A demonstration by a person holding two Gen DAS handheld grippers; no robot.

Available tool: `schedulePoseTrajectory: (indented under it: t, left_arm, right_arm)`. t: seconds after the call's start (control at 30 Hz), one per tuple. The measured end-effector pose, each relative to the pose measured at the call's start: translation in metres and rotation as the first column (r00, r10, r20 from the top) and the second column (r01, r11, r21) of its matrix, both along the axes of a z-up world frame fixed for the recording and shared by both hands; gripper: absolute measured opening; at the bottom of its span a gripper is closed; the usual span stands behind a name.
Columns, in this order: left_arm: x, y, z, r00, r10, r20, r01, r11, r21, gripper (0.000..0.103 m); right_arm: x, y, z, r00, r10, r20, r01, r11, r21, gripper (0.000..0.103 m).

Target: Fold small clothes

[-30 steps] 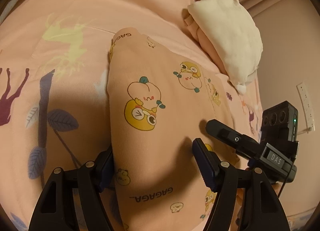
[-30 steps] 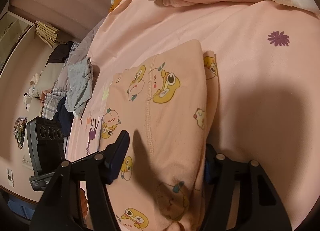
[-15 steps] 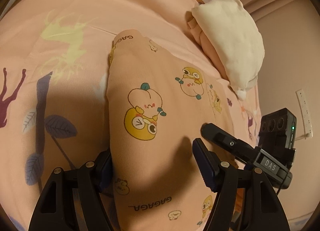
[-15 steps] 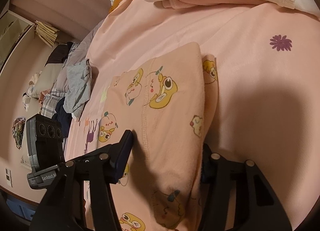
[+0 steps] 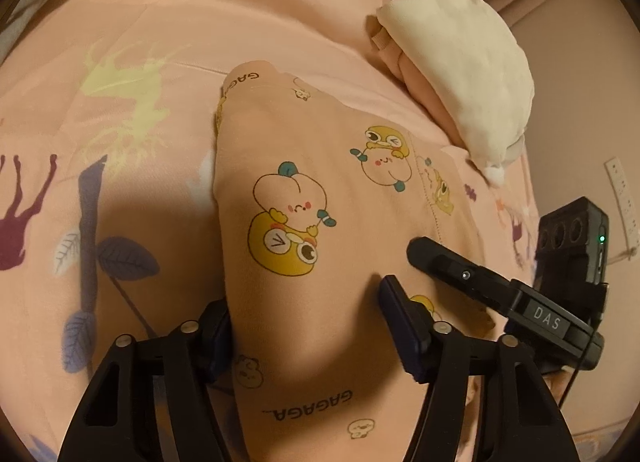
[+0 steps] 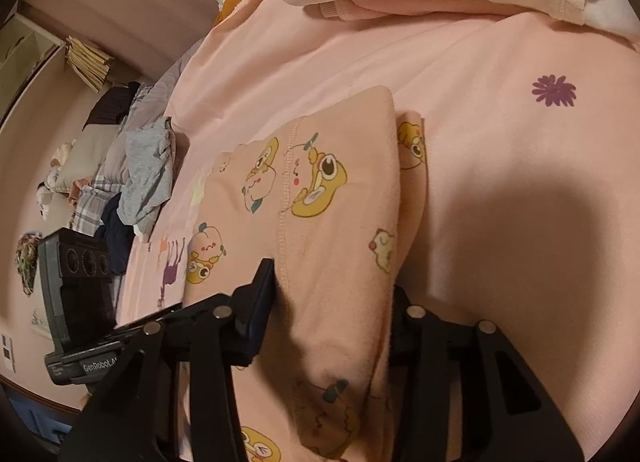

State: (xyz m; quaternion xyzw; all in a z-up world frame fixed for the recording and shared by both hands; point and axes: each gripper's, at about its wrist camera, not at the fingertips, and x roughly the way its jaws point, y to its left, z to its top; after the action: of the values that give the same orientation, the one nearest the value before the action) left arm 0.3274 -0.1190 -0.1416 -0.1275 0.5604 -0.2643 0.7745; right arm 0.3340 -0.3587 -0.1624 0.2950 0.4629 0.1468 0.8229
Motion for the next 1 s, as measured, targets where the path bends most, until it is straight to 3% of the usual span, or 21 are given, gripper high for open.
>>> schedulePoseTrajectory:
  t: [0.23, 0.47, 0.77, 1.0]
  left_arm:
    - [-0.004, 0.000, 0.001, 1.000, 0.021, 0.018, -0.021, 0.998, 0.052, 0.046]
    - [-0.012, -0.006, 0.011, 0.997, 0.029, 0.078, -0.037, 0.994, 0.103, 0.024]
    - [-0.034, -0.004, 0.041, 0.989, 0.030, 0.145, -0.049, 0.991, 0.125, 0.022]
    - [-0.061, 0.007, 0.070, 0.979, 0.020, 0.202, -0.050, 0.988, 0.147, 0.022]
  right_arm:
    - [-0.006, 0.014, 0.008, 0.999, -0.008, 0.032, 0.012, 0.993, -0.119, 0.036]
    - [-0.018, 0.045, 0.029, 0.991, 0.030, 0.133, 0.018, 0.938, -0.345, 0.025]
    - [-0.043, 0.056, 0.067, 0.970, 0.037, 0.240, 0.053, 0.931, -0.361, 0.023]
    - [-0.071, 0.074, 0.094, 0.960, 0.058, 0.276, 0.044, 0.936, -0.350, 0.024]
